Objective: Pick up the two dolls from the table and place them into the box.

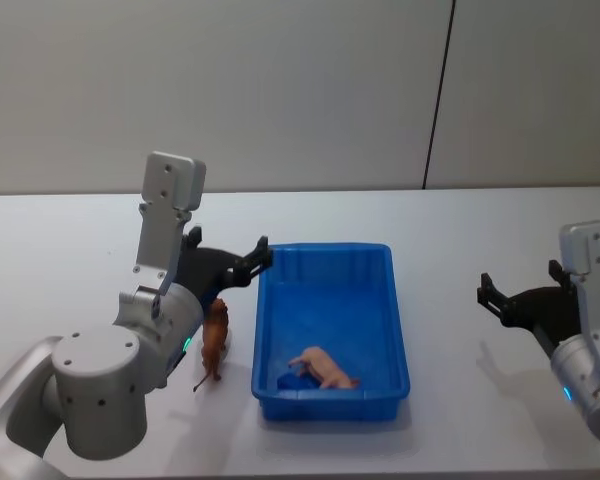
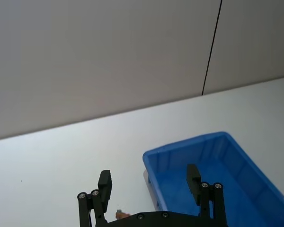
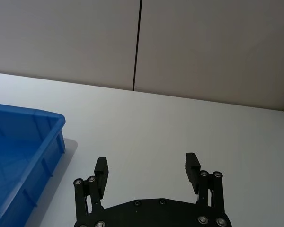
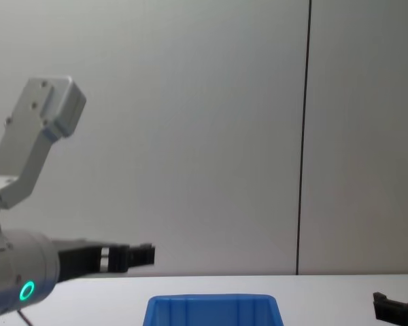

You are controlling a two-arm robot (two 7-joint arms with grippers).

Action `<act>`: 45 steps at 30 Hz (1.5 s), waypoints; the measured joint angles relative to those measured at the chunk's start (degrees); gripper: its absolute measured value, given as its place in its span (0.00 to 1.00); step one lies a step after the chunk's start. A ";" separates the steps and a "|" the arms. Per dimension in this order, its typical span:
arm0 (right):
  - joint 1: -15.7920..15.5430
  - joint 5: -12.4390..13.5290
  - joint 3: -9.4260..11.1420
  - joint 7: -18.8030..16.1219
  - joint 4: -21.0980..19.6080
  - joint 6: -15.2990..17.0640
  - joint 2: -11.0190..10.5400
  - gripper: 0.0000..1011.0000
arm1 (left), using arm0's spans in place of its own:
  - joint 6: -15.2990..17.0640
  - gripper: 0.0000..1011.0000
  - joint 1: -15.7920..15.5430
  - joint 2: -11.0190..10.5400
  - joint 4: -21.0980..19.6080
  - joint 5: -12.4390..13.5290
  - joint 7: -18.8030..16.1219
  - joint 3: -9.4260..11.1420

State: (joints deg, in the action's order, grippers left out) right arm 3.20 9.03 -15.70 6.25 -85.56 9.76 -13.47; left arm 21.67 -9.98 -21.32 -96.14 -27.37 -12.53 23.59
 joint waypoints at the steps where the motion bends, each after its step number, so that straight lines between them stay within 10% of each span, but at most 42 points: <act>1: -0.01 0.01 0.01 0.02 -0.01 0.01 -0.01 0.99 | 1.05 0.99 -0.07 0.04 0.24 -0.42 -0.14 -0.13; 23: -0.17 0.08 0.09 0.31 -0.18 0.10 -0.11 0.99 | 11.70 0.99 -0.24 -0.02 5.28 -1.67 0.99 -0.92; 45: -0.19 0.07 0.09 0.35 -0.19 0.09 -0.11 0.99 | 14.43 0.99 -1.98 0.84 11.04 2.05 4.70 -1.07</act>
State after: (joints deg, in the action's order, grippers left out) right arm 3.01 9.10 -15.61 6.60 -85.74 9.86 -13.58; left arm 36.10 -11.96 -20.48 -85.10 -25.32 -7.84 22.51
